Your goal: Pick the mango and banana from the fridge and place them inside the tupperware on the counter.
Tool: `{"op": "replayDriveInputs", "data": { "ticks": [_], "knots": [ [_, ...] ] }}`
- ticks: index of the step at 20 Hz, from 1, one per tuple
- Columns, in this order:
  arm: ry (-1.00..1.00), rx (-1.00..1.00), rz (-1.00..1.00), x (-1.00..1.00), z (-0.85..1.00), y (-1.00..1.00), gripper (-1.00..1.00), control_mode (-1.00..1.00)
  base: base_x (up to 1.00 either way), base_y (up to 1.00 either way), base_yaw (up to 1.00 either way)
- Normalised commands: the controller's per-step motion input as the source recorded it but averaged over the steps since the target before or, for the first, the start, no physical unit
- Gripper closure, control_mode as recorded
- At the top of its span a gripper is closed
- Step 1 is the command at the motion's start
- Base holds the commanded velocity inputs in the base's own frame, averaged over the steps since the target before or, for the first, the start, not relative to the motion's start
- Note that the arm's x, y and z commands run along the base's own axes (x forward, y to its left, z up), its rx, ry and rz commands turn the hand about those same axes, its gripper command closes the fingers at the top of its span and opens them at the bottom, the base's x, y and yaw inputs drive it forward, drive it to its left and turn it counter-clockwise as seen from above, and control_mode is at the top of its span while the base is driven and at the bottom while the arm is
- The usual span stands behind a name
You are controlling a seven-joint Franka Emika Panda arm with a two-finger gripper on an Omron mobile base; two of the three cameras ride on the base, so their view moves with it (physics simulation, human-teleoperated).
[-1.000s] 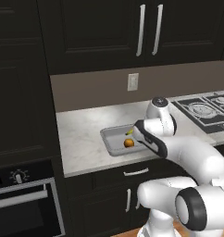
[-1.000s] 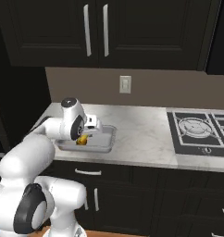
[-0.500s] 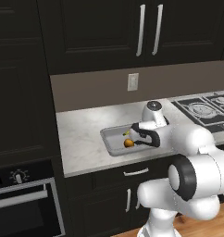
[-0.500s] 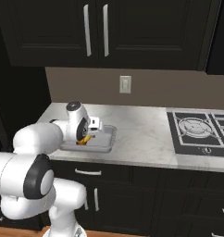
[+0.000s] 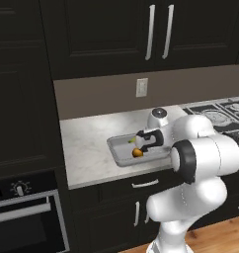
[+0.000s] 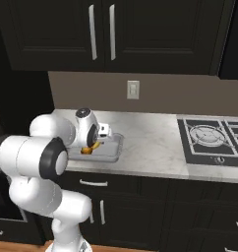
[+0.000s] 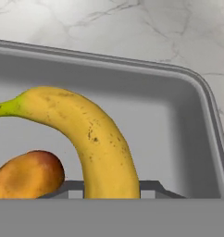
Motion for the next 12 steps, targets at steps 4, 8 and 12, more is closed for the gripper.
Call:
{"op": "replayDriveInputs", "data": {
  "ticks": [4,8,12],
  "knots": [
    [0.0,0.0,0.0,0.35,-0.2,0.0,1.0,-1.0,0.0,0.0,0.0],
    [0.0,0.0,0.0,0.29,-0.21,0.0,1.0,-1.0,0.0,0.0,0.0],
    [0.0,0.0,0.0,0.27,-0.21,0.0,1.0,-1.0,0.0,0.0,0.0]
  ]
}}
